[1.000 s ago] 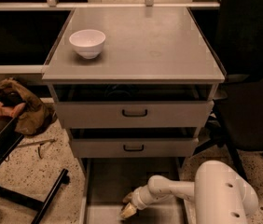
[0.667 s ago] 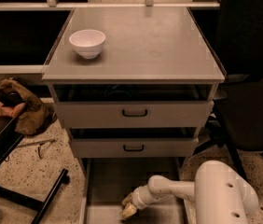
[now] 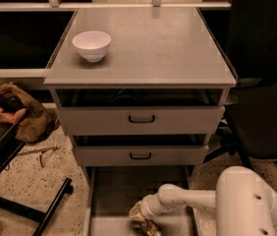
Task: Pick orange can from bottom drawer and place on counter
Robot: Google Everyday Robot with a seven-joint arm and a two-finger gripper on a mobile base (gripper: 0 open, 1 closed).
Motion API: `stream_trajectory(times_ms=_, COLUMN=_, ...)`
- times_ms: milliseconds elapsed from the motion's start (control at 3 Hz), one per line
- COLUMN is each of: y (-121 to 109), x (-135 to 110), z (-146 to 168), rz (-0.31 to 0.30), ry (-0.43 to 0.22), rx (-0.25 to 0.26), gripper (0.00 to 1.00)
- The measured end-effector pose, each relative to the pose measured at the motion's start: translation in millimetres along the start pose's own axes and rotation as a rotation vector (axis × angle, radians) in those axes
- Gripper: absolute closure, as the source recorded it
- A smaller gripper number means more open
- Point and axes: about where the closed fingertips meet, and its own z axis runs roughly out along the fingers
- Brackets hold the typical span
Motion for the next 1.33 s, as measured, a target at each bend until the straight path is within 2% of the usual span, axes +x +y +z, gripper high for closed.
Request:
stream_trajectory(times_ms=333, y=5.2, x=-30.4, z=-37.8, rz=-0.049, ry=-0.029, rx=0.055, gripper=1.00)
stream_trajectory(times_ms=667, y=10.0, x=-33.6, z=-41.7, rz=-0.059, ry=-0.026, rx=0.050, gripper=0.99)
stream_trajectory(times_ms=1000, y=10.1, x=-33.6, z=-41.7, rz=-0.059, ry=-0.026, rx=0.050, gripper=0.80)
stream_trajectory(times_ms=1333, y=10.1, x=-33.6, z=-41.7, rz=-0.059, ry=-0.026, rx=0.050, gripper=0.57)
